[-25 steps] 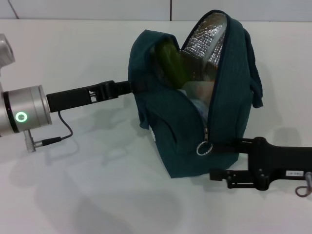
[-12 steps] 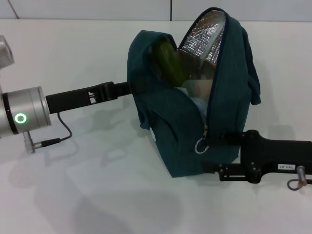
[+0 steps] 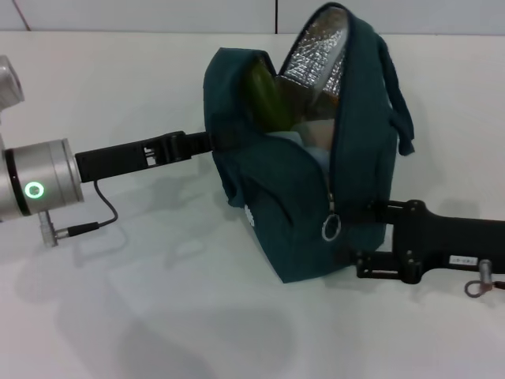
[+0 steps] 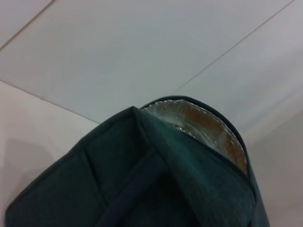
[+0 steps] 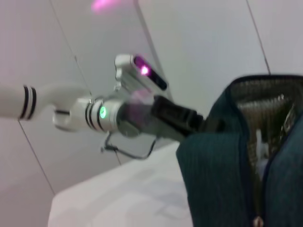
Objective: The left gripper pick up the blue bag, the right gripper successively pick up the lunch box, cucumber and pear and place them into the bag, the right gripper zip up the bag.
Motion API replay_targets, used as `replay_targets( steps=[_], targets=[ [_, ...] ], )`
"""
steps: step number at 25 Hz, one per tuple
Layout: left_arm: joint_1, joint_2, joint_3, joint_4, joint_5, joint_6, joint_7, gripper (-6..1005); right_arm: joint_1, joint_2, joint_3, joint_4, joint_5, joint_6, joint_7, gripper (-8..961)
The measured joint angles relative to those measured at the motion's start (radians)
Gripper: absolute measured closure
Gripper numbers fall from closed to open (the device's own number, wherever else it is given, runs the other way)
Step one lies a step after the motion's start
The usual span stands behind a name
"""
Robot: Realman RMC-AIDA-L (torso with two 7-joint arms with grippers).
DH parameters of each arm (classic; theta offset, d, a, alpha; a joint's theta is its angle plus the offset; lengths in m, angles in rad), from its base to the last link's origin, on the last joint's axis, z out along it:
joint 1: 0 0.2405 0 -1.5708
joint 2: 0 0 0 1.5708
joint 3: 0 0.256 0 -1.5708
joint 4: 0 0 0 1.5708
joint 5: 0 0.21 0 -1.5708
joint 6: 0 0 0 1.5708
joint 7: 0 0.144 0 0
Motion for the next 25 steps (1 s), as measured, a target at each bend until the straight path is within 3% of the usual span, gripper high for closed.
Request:
replay_targets(
  steps=[10,14,25],
  targets=[
    [-0.003,0.0,0.0,0.0,0.0,0.0,0.0,926,0.048,0.006,-0.149,0.004,0.064,0.071,-0.005,271],
    [-0.003,0.0,0.0,0.0,0.0,0.0,0.0,926,0.045,0.002,-0.148,0.005,0.066,0.029,0.002,276],
    [0.004,0.003,0.0,0.0,0.0,0.0,0.0,926,0.009,0.001,-0.077,0.005,0.068,0.085,0.0,291]
  ],
)
